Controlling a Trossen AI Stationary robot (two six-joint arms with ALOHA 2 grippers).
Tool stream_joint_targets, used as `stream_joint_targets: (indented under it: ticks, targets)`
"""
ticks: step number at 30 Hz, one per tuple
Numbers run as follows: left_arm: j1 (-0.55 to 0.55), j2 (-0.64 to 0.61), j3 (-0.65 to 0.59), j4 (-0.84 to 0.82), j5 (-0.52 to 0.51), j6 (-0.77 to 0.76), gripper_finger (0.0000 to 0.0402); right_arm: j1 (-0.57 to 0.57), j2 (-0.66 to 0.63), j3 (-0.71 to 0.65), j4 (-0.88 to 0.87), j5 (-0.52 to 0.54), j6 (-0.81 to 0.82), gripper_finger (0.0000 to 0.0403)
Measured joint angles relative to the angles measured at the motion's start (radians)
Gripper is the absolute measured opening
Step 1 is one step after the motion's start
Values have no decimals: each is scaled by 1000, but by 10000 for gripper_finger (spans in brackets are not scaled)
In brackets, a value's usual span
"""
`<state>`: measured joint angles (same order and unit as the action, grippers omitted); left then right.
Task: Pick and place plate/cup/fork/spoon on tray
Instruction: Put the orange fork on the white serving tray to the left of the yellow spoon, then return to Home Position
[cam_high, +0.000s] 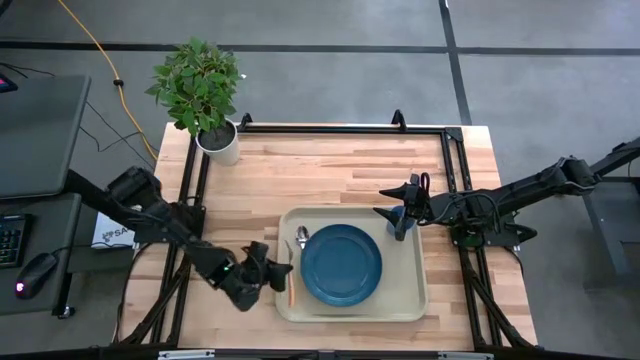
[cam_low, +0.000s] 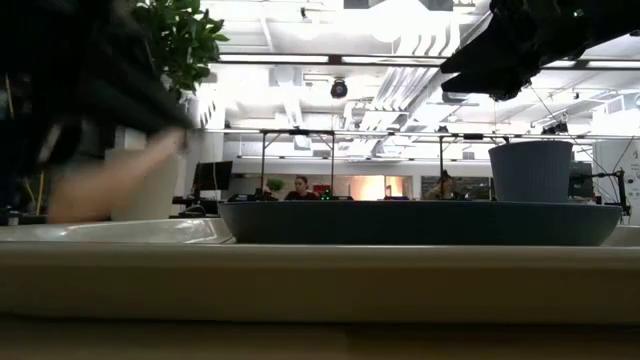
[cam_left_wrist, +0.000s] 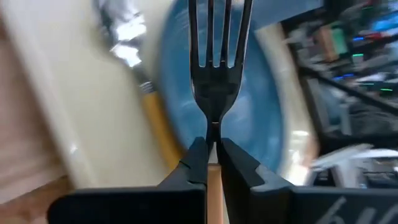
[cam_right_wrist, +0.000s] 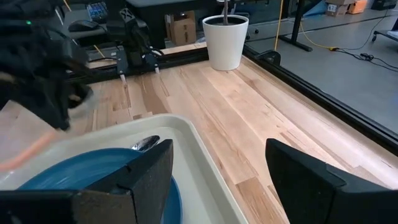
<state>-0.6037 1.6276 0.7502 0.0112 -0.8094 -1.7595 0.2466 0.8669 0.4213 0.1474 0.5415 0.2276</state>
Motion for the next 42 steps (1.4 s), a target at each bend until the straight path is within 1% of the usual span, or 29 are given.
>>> stream_joint_targets:
  ticks: [5,9,13,15,19,24,30,42]
  targets:
    - [67,63,0,-19,129,-8,2,0,0,0,-1,0,9,248]
    - [107,72,0,-39,198,-10,2,0,2,0,-1,0,8,248]
    - [152,74,0,-44,260,26,3,0,2,0,-1,0,8,248]
    - [170,74,0,-45,276,44,3,0,2,0,-1,0,8,248]
    - [186,74,0,-45,279,80,7,0,2,0,-1,0,8,248]
    - [182,74,0,-65,274,87,30,0,2,0,-1,0,8,248]
    - [171,74,0,-150,243,35,53,0,2,0,-1,0,10,248]
    - [175,74,0,-143,222,66,78,0,2,0,-2,0,11,248]
